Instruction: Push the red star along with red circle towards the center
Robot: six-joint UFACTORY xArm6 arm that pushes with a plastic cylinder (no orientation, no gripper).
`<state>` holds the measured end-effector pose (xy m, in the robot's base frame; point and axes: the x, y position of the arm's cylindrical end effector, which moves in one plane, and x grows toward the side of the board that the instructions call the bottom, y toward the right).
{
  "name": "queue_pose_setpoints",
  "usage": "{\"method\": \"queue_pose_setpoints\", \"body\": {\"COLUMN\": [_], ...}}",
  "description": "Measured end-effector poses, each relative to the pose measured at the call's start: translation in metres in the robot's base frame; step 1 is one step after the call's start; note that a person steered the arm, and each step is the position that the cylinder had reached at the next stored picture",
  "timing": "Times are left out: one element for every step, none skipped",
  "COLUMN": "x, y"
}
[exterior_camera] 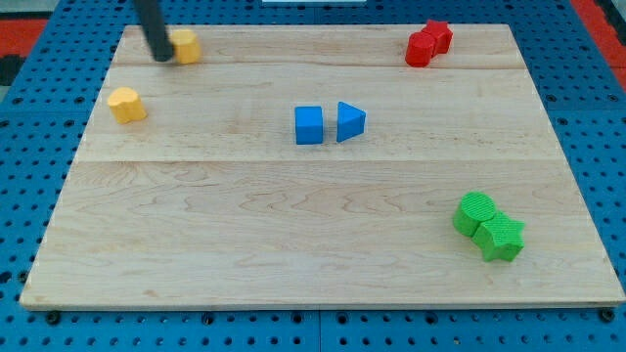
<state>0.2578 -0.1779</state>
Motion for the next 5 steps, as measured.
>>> {"method": "queue_pose_setpoints", "body": {"x": [0.007, 0.031, 0.032, 0.032, 0.032], "y": [0.001, 0.024, 0.091, 0.123, 0.147]}}
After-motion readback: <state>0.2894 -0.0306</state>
